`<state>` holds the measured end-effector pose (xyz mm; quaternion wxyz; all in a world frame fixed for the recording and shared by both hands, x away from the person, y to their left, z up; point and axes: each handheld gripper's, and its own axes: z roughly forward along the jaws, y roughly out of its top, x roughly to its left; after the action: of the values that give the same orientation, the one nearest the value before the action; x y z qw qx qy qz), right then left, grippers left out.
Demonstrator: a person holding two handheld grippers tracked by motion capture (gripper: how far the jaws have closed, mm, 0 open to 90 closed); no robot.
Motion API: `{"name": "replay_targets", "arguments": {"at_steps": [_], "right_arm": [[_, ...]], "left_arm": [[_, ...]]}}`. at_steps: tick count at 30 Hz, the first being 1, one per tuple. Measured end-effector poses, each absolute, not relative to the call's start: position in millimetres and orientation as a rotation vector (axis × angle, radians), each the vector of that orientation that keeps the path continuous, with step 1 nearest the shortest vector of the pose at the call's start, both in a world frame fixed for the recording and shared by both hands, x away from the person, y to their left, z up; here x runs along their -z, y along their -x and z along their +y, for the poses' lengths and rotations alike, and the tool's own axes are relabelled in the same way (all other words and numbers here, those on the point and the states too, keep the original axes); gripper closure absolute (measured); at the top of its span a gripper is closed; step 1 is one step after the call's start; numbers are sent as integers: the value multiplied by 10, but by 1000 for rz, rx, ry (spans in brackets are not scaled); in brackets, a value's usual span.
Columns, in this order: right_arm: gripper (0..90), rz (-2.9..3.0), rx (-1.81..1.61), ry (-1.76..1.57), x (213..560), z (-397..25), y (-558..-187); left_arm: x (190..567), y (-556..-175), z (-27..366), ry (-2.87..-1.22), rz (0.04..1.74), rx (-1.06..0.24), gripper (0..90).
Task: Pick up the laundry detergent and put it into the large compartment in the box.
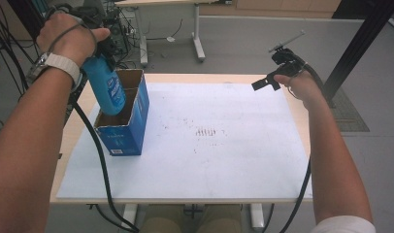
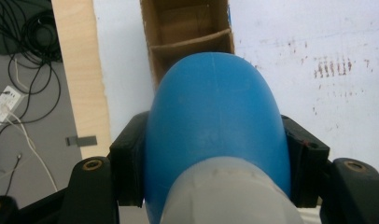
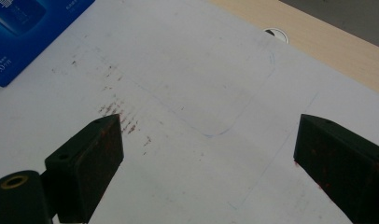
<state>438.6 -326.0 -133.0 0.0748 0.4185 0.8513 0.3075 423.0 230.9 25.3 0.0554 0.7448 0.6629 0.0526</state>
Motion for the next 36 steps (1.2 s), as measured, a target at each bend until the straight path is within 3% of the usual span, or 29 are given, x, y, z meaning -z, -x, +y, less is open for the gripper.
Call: {"name": "replay_targets", "arguments": {"at_steps": [36], "right_arm": [[81, 2561, -902, -1283, 1414, -3257, -4417]], "left_arm": [[314, -4412, 2334, -2309, 1985, -120, 375]]}}
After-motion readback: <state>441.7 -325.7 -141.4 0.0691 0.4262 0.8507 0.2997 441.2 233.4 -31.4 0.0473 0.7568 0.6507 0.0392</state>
